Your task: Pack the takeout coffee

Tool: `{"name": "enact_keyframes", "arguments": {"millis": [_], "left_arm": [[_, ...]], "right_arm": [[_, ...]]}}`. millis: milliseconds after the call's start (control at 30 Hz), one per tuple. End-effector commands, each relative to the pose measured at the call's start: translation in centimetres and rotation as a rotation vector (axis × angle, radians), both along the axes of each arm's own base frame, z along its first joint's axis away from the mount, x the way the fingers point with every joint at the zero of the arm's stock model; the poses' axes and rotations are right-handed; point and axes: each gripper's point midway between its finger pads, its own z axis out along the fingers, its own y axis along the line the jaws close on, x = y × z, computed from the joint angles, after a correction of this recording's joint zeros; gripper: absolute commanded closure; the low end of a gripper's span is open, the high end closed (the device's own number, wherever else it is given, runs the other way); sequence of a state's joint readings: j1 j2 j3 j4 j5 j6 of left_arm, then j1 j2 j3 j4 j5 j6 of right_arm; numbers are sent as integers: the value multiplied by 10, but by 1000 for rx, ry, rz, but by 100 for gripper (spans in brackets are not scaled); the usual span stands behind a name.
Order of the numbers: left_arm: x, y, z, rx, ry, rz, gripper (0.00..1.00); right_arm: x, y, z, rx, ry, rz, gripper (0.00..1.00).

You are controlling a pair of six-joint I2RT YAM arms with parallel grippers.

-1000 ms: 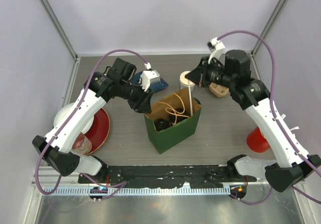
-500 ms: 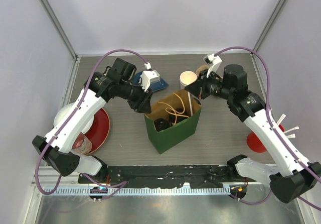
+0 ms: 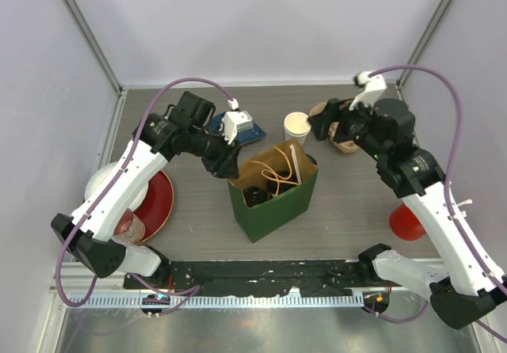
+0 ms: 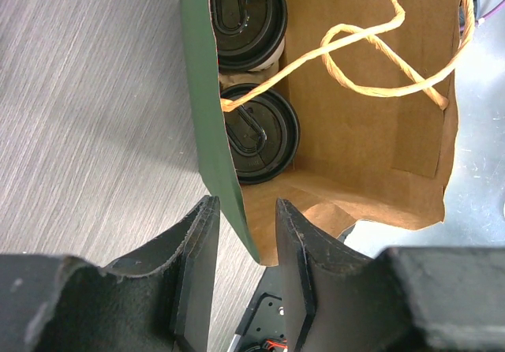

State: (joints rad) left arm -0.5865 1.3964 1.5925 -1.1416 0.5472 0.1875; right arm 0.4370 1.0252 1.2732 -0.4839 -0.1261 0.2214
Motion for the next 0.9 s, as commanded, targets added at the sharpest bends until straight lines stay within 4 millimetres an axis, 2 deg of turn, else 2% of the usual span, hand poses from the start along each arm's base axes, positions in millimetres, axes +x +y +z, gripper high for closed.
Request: {"name": "enact_keyframes", "arguments": {"millis": [0,67,100,200,233,300,367,467,633,667,767,867], "left_arm": [[-1,-1,13,-39,-35,-11,62],[-2,-1,14,-43,-39,-12,60],[-2,0,15,-45,-44,-13,60],[-3,1,19,-48,-57,-11,57],[-3,2,19,-45,-59,-9,56],[-4,2,21,-47,-65,-8,55],[-4,3,24,-52,-77,-7,53],[-4,6,24,-46,-90,-5,52],[-8,7,26,-35,-75,-10,52],[-8,8,28,-38,-78,-9,51],[-10,9,31,-46,-82,-4,51],[-13,11,33,-50,-90,-2,51]], "right_arm": [[2,-143,48,-43,-100,-797,31],[-14,-189,42,-124,-106,-1055,42],[-32,-221,40,-211,-118,-1240,42],[-51,-254,18,-371,-80,-1399,36],[-56,-270,11,-382,-51,-1452,35],[-60,-288,-7,-380,7,-1482,35],[-70,-319,-28,-335,80,-1565,34],[-88,-344,-53,-301,134,-1707,32],[-106,-355,-83,-236,128,-1856,31],[-112,-357,-94,-250,136,-1892,32],[-126,-362,-110,-247,146,-1943,37],[-129,-365,-115,-182,124,-1963,42]]}}
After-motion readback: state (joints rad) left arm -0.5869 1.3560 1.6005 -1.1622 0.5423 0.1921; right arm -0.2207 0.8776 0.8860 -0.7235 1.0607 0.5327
